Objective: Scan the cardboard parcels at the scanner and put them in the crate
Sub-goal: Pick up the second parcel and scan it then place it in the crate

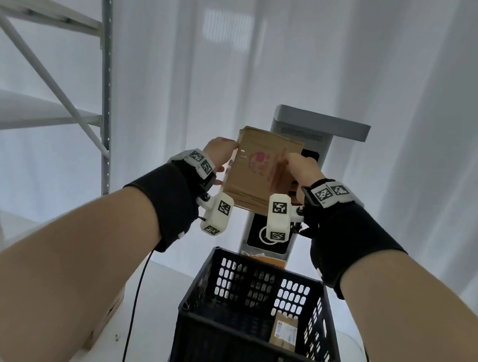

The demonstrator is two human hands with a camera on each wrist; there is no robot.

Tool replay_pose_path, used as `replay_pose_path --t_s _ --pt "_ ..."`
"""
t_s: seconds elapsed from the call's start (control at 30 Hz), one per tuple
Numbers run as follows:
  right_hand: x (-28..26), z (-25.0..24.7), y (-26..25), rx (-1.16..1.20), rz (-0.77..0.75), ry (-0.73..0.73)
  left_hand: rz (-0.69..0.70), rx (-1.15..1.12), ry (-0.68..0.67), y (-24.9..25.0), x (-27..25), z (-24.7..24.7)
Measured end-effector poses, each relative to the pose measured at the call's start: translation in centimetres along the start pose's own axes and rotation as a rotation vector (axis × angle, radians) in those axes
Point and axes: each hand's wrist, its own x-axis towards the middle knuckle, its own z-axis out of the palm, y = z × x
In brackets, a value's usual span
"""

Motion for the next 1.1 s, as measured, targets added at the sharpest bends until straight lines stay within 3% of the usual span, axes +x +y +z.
replay_pose_path --t_s 0.17,0.47,0.67,0.8,1.1 --pt "-2.2 -2.8 -0.8 -0.056 -0.009 -0.050 -0.067 -0.041 -0.162 0.5 -0.7 -0.1" --pt "-4.4 -3.8 -3.5 0.109 -0.196 -0.077 0.014 -0.116 -0.122 2.1 -0.4 -2.1" --pt "-4.9 -2.7 -5.0 0.099 -0.271 -0.088 -0.007 -0.230 -0.249 3.1 -0.2 -4.9" --pt "-5.6 -1.7 -5.6 0.160 -0.289 -0.039 0.059 -0.290 -0.296 3.8 -0.2 -5.6" --pt "-4.4 -0.9 -5.4 0.359 -0.472 0.078 0.276 -0.686 -0.385 4.8 0.7 -7.3"
